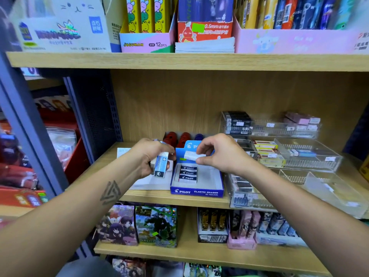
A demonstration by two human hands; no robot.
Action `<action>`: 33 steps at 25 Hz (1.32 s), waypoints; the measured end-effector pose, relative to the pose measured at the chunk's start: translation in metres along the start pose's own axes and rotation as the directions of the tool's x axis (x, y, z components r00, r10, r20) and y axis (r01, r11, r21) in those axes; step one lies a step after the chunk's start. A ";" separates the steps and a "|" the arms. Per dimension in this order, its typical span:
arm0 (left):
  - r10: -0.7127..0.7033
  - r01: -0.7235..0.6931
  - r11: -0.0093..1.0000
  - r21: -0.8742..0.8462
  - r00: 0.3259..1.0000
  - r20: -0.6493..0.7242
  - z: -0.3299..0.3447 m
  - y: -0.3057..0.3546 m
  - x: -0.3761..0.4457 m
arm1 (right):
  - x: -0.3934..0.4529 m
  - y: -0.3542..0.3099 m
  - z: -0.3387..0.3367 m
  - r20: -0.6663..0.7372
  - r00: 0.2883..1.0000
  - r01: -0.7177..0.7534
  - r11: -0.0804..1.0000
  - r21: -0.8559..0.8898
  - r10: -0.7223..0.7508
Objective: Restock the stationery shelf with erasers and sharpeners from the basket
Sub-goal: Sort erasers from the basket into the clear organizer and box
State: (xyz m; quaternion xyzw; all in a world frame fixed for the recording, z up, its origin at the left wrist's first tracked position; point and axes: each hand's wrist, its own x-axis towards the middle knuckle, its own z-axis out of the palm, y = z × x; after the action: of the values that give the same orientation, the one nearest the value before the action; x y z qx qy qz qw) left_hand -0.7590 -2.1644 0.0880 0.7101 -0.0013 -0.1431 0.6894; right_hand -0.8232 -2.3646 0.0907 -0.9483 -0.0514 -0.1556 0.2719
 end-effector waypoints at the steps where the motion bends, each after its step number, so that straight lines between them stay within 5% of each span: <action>1: 0.003 -0.003 1.000 0.006 1.000 -0.028 -0.013 0.001 0.003 | 0.003 -0.005 0.006 0.022 1.000 0.007 1.000 0.016 -0.007; 9: -0.024 0.060 0.987 0.149 0.973 -0.229 -0.116 0.001 -0.001 | 0.046 -0.056 0.091 0.092 0.993 0.083 0.994 -0.075 -0.076; 12: 0.043 0.075 0.934 0.349 0.948 -0.316 -0.138 -0.005 -0.003 | 0.056 -0.079 0.116 0.143 0.983 0.127 0.989 -0.075 -0.116; 20: 0.041 0.091 0.745 0.660 0.982 -0.182 -0.134 -0.024 0.017 | 0.068 -0.107 0.165 0.217 0.967 0.156 0.984 -0.088 -0.134; 28: 0.056 0.086 0.846 0.527 0.967 -0.248 -0.142 -0.016 0.018 | 0.065 -0.110 0.154 0.264 0.963 0.053 0.998 0.027 -0.058; 30: 0.056 0.038 0.936 0.349 0.965 -0.256 -0.141 -0.010 0.018 | 0.060 -0.115 0.134 0.225 0.973 0.009 0.978 0.210 -0.057; 33: -0.044 0.047 0.999 0.007 0.972 -0.230 -0.123 -0.010 0.017 | 0.041 -0.122 0.111 0.382 0.924 -0.245 0.726 0.642 -0.026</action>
State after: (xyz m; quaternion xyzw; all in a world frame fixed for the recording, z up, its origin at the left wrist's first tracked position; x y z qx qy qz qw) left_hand -0.7190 -2.0467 0.0762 0.7259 0.0940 -0.0756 0.6771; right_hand -0.7769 -2.2013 0.0759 -0.7960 -0.0970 0.0695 0.5934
